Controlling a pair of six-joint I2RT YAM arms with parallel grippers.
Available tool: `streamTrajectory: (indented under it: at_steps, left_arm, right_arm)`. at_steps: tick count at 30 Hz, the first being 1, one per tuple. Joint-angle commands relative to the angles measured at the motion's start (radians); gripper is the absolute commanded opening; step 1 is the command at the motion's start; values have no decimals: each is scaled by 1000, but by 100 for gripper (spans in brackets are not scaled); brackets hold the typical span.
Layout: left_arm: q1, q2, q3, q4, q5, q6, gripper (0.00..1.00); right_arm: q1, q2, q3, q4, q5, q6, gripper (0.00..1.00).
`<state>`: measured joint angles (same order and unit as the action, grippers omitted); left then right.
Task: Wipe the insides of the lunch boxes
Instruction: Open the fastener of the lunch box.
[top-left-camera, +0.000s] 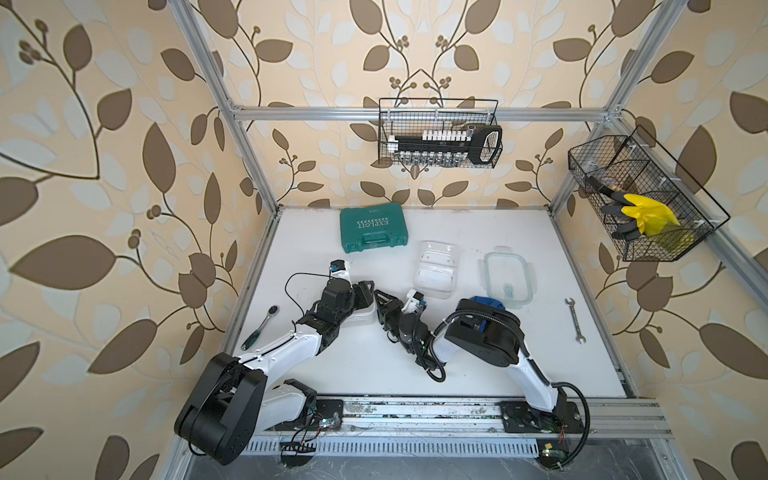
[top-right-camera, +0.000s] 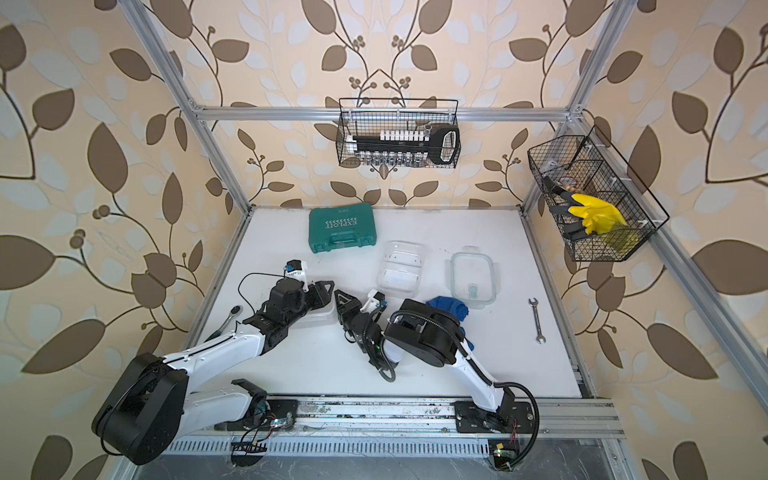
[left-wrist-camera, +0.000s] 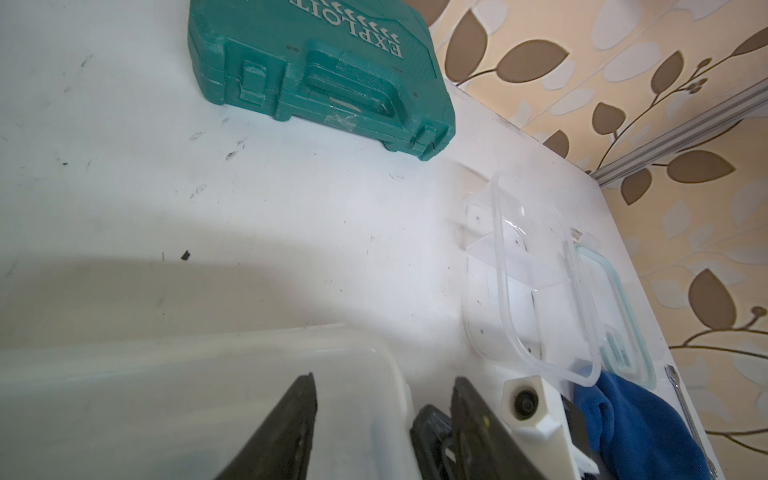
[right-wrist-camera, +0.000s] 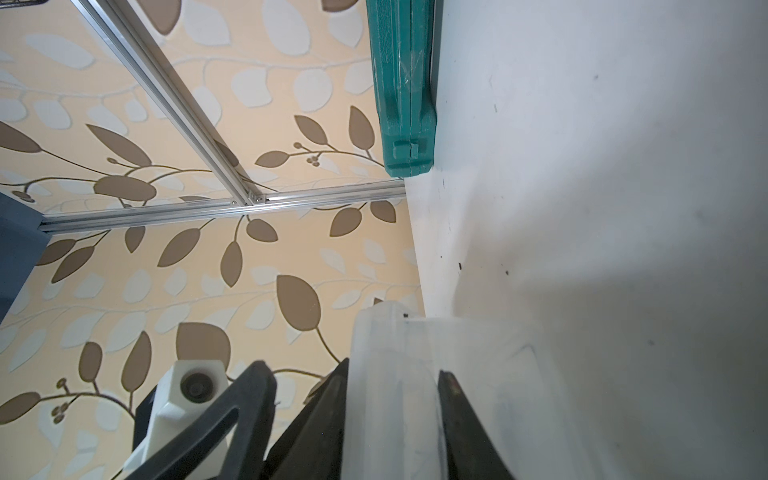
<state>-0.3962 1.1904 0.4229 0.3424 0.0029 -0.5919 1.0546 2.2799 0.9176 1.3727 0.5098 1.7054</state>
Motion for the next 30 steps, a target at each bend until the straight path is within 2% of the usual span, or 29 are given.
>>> streamTrajectory:
  at_steps: [1,4,5,11,16,19,23,27,30]
  left_arm:
    - [-22,39,-72,-269,-1,-71,53]
    - [-44,50,-82,-271,-36,-96,50]
    - [-54,55,-87,-273,-53,-105,50]
    - [-136,96,-83,-282,-148,-145,49]
    - [-139,41,-57,-324,-154,-157,51]
    - [-137,-60,-1,-419,-170,-148,56]
    - [-131,-169,116,-576,-189,-115,72]
    - [-97,-167,249,-725,-155,-74,86]
    - [-45,-170,285,-787,-96,-81,89]
  right_arm:
    - [8,-23,-13,42,8,102,15]
    - [7,-28,-22,43,26,101,1]
    - [8,-32,-26,42,32,99,0]
    - [2,-51,-43,42,38,80,0]
    - [0,-70,-67,42,46,64,0]
    - [-1,-96,-88,41,55,33,3]
    - [-11,-134,-121,37,52,-14,3]
    - [-26,-178,-171,24,47,-41,3]
    - [-38,-210,-205,14,39,-51,6]
